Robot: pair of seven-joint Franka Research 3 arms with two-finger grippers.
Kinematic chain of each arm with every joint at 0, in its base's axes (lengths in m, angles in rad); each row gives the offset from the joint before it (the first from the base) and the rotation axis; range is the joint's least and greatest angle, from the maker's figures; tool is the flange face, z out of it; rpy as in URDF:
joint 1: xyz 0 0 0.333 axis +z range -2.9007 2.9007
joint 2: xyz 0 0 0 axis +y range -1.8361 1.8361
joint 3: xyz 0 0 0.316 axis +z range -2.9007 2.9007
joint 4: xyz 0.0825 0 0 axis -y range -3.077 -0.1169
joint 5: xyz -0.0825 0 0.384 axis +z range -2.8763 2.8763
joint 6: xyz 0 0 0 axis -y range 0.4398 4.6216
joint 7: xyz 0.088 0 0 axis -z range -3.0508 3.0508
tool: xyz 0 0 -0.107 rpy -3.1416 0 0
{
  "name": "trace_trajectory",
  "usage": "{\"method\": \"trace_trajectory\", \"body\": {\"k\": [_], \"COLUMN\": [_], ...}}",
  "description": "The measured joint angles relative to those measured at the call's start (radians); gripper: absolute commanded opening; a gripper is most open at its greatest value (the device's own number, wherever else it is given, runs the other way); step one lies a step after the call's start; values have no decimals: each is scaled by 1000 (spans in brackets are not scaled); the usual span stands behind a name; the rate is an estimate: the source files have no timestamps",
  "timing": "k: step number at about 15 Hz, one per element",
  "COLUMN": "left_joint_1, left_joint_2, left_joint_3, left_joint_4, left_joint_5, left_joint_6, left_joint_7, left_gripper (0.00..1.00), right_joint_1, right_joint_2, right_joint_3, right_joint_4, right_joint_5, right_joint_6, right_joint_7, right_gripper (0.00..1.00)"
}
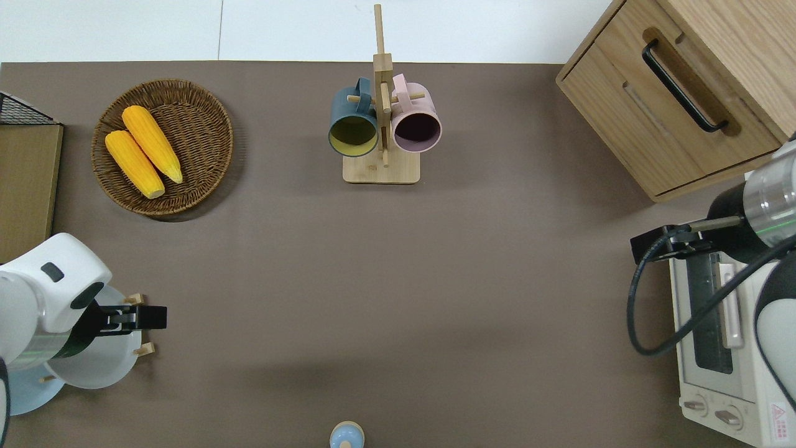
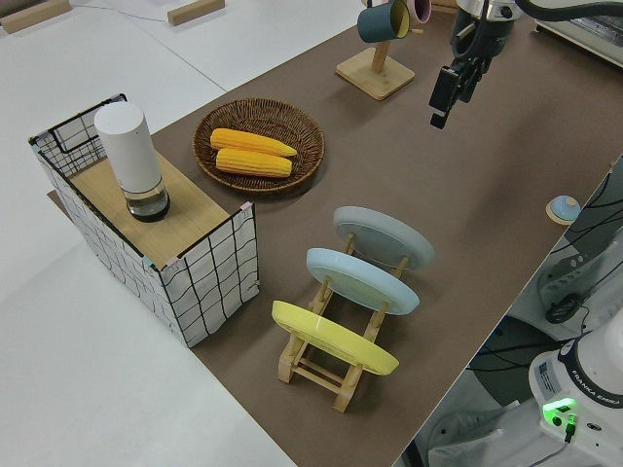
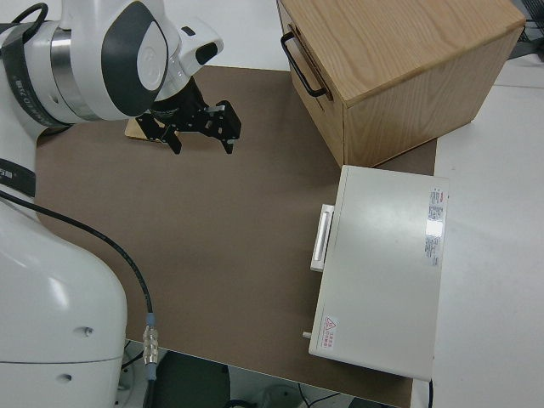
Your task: Pick gray plate from low plate rack and place it on table with left arm
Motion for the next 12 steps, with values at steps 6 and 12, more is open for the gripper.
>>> {"method": "trace_trajectory", "body": {"k": [6,12], "left_joint_1": [7,15], "left_joint_2": [-3,-3], "left_joint_3": [124,212], "left_joint_4": [-12,-14], "left_joint_5": [1,63], "left_joint_6": [1,6], "left_joint_7": [110,170], "left_gripper": [991,991], "right_joint_1": [0,0], "right_joint_2": [0,0], "right_joint_3": [0,0], "right_joint_4": [0,0], "right_joint_5": [0,0], "right_joint_6": [0,0], "right_joint_7": [0,0], "right_gripper": [983,983]}}
